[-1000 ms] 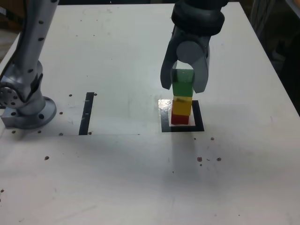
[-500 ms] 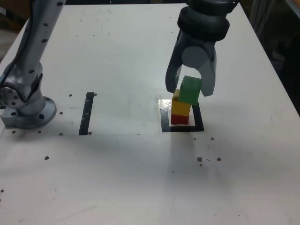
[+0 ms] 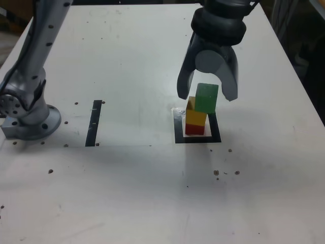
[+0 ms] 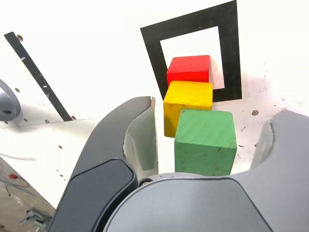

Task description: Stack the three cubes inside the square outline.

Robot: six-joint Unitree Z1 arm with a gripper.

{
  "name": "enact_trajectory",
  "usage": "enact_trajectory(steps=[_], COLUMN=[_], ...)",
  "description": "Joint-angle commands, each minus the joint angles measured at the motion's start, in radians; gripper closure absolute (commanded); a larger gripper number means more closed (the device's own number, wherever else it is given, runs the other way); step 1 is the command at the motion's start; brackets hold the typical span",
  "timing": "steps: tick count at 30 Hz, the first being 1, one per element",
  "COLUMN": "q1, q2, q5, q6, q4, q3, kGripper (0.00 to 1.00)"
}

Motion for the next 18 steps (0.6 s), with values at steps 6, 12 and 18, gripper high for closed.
enact_trajectory(steps=[6,12,18], q1=[0.002,0.012,0.032], q2=[-0.07,-0.201,-0.384], q5=[0.007,0.022,0.028], q6=[-0.006,-0.006,-0.006], q4=[0.023,0.025,0.023], q3=[0.006,0.082,0.252], kGripper=[0.01,0.0,0.0])
